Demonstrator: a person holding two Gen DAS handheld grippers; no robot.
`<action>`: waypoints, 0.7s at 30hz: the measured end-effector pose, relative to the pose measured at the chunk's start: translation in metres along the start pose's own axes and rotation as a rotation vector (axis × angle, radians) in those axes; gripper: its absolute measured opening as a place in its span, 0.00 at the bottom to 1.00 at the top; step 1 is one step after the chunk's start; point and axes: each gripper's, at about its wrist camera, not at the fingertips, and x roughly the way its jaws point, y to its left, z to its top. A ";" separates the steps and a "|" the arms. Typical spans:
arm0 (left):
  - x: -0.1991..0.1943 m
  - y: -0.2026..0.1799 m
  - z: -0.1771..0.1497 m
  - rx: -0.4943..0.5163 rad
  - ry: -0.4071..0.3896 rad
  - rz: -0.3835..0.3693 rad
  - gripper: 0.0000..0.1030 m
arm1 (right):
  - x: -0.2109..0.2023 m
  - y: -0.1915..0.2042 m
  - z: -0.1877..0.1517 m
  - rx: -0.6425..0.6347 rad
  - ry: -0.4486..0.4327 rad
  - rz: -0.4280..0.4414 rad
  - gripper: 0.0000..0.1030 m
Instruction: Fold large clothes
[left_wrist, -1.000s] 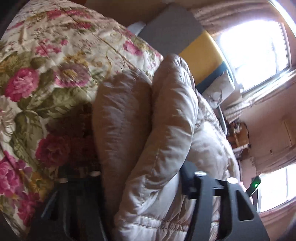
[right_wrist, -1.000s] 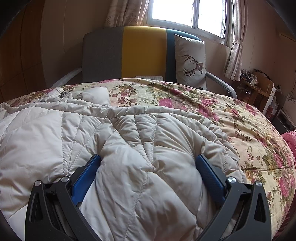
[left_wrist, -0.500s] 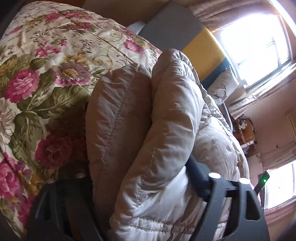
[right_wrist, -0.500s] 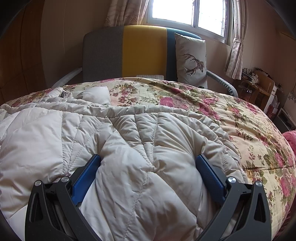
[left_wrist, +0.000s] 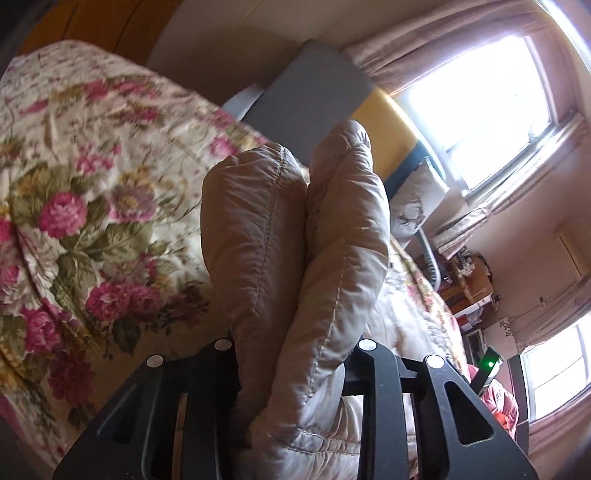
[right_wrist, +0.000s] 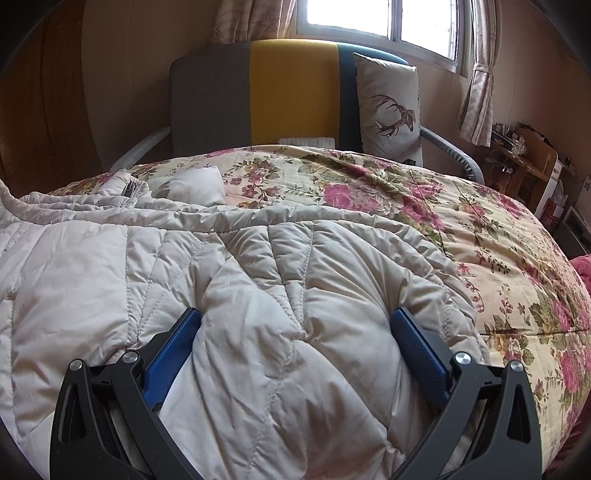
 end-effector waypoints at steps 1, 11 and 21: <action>-0.005 -0.004 0.000 0.009 -0.007 -0.006 0.27 | -0.007 -0.002 0.002 0.019 -0.006 -0.004 0.98; -0.031 -0.043 -0.006 0.078 -0.058 -0.034 0.27 | -0.036 0.047 0.004 -0.052 -0.132 0.008 0.98; -0.037 -0.114 -0.010 0.138 -0.072 -0.104 0.27 | 0.008 0.076 -0.016 -0.182 -0.058 -0.066 0.98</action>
